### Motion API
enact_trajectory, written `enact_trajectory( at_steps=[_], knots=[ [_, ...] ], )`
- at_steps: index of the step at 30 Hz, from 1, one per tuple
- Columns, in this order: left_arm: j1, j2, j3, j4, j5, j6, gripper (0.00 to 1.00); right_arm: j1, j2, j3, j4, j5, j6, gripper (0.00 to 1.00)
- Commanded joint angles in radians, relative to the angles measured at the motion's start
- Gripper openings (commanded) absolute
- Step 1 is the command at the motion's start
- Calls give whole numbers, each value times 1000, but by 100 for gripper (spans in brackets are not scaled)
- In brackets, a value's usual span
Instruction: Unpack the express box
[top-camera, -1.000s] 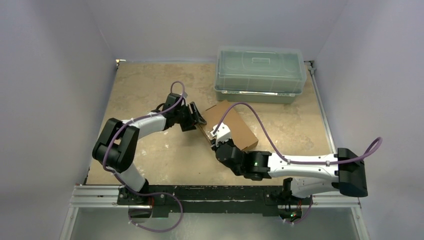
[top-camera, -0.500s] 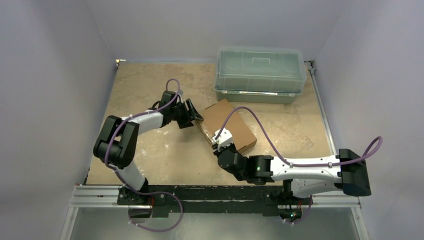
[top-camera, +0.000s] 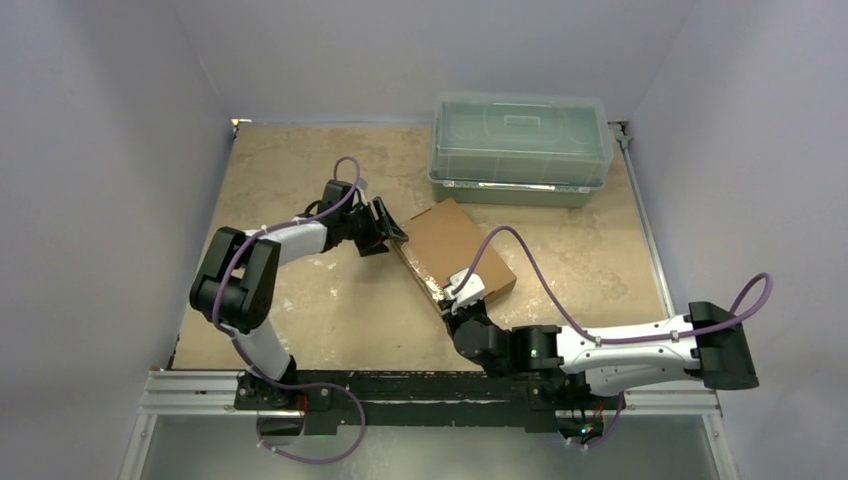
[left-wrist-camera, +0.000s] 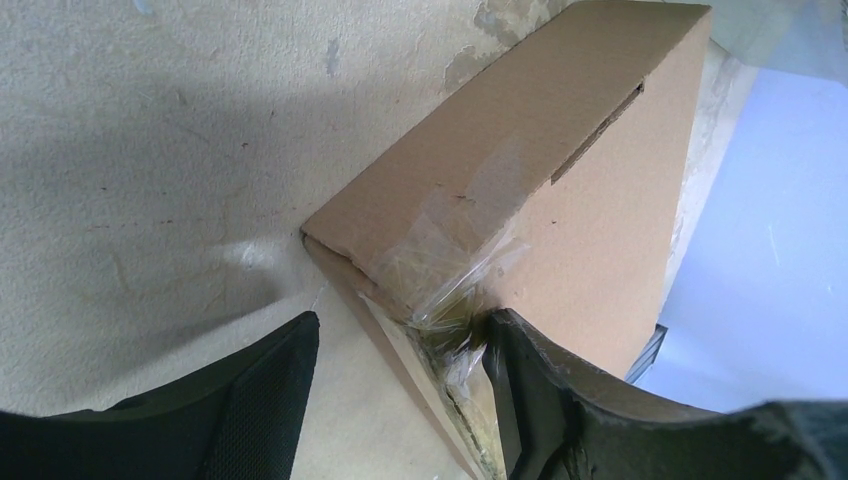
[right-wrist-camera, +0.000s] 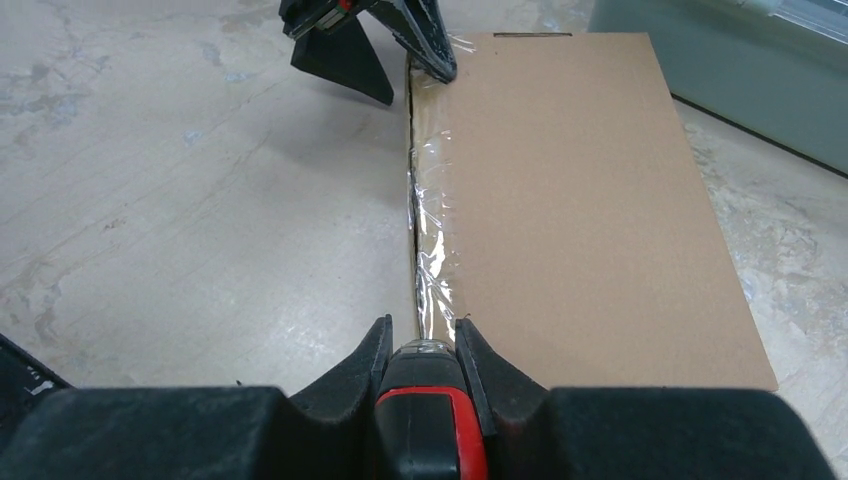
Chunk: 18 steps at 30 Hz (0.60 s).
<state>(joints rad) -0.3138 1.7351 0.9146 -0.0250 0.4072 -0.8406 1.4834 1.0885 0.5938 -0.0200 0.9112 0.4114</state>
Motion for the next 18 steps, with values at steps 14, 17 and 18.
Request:
enact_trajectory(
  at_steps=[14,17,18],
  knots=[
    [5,-361,-115,-176,-154,73,72,37,49,22,131,11,-46,0],
    [-99,-375,-152,-132,-144,17,72,37,75,45,138,6,-62,0],
    [-135,-366,-165,-92,-136,-6,72,37,80,51,141,3,-68,0]
  ],
)
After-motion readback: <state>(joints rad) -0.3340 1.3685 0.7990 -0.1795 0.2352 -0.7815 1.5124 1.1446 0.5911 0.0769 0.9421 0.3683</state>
